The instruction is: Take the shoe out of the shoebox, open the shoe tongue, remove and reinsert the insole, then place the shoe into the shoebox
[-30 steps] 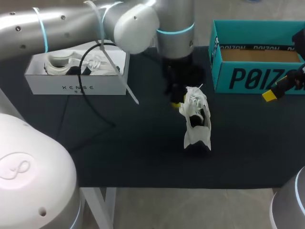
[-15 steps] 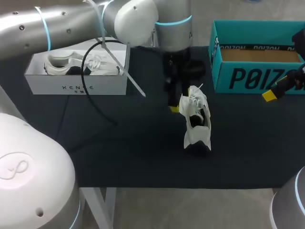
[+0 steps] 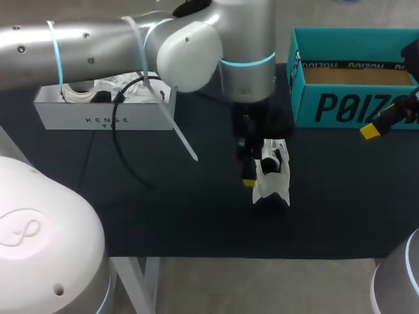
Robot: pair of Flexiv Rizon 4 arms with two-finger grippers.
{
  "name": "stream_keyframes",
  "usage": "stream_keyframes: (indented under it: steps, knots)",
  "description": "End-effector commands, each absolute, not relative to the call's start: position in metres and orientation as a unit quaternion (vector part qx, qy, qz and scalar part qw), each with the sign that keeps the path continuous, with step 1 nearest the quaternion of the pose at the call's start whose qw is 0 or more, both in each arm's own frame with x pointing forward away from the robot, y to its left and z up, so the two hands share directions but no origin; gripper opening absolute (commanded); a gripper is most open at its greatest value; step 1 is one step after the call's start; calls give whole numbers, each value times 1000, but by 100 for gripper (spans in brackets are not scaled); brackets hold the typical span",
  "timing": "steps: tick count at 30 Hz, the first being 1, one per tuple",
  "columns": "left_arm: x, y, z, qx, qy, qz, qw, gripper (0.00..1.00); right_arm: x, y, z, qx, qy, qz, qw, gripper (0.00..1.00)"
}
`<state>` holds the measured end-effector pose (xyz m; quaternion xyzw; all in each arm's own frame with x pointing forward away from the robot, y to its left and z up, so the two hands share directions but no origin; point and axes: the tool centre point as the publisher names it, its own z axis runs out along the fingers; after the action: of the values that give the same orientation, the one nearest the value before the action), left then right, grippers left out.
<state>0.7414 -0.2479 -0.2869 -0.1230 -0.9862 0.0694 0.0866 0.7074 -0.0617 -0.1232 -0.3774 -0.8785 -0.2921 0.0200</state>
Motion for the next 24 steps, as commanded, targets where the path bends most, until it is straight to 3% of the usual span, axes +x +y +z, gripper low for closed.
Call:
stream_keyframes:
  steps: [1, 24]
  knots:
    - [735, -249, -292, -124, -987, 73, 73, 100, 710, -61, -124, -377, -879, -290, 22, 100]
    - [743, -294, -325, -110, -991, 67, 40, 100, 710, -61, -124, -377, -879, -290, 22, 100]
